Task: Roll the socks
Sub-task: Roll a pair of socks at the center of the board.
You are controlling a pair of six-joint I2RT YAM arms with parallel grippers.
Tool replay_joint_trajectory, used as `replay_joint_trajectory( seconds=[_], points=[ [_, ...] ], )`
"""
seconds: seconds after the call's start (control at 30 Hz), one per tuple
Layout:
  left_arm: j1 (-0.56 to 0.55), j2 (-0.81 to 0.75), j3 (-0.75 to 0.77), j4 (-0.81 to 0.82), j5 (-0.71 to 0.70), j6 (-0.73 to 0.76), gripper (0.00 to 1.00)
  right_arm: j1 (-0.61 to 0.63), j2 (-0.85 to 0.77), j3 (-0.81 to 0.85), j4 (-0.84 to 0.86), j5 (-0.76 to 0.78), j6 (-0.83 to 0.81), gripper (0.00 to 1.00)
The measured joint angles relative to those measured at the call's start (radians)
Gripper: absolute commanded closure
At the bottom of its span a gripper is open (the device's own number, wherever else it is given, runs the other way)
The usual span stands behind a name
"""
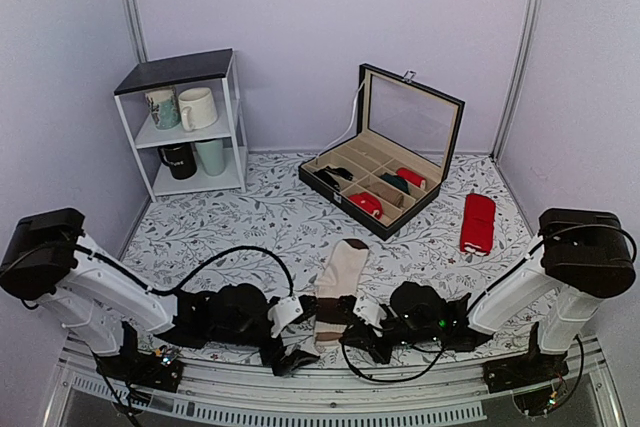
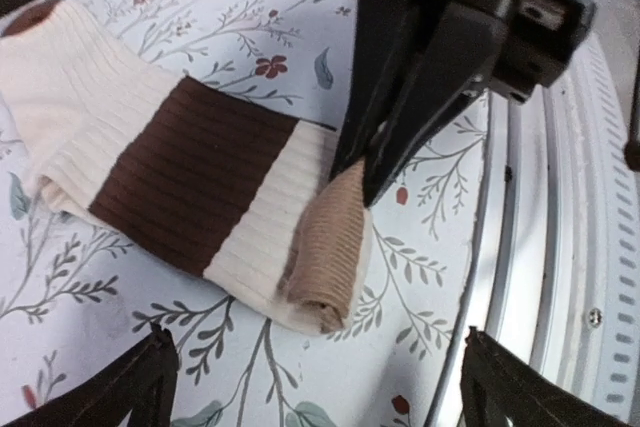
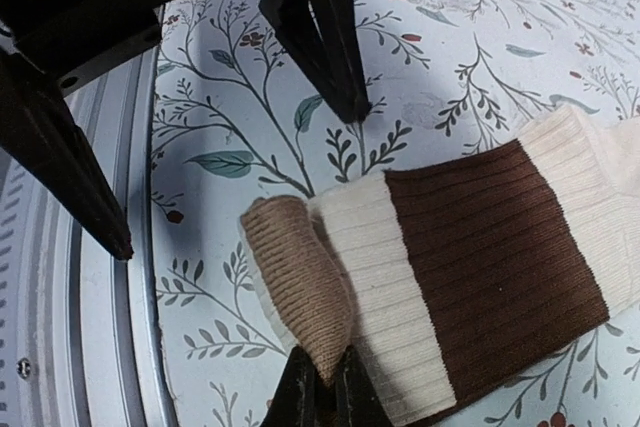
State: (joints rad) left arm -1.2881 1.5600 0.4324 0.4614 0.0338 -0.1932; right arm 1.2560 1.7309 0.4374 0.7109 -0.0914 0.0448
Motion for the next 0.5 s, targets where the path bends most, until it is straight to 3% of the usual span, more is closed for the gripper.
replay_joint_trajectory(
  seconds=[0.1, 0.23, 0.33, 0.5],
  points=[
    [-0.052, -0.087, -0.036, -0.008, -0.1, 0.055, 0.01, -0.021, 0.011, 0.032, -0.038, -0.067, 0.071, 1.0],
    [-0.106, -0.143, -0.076, 0.031, -0.179, 0.161, 0.09, -0.053, 0.026, 0.092, -0.121, -0.18, 0.164, 1.0],
    [-0.115, -0.144, -0.098, 0.068, -0.188, 0.246, 0.12, -0.071, 0.031, 0.121, -0.189, -0.248, 0.229, 1.0],
    [-0.116, -0.082, -0.095, 0.126, -0.186, 0.328, 0.25, -0.086, 0.031, 0.143, -0.249, -0.323, 0.315, 1.0]
  ],
)
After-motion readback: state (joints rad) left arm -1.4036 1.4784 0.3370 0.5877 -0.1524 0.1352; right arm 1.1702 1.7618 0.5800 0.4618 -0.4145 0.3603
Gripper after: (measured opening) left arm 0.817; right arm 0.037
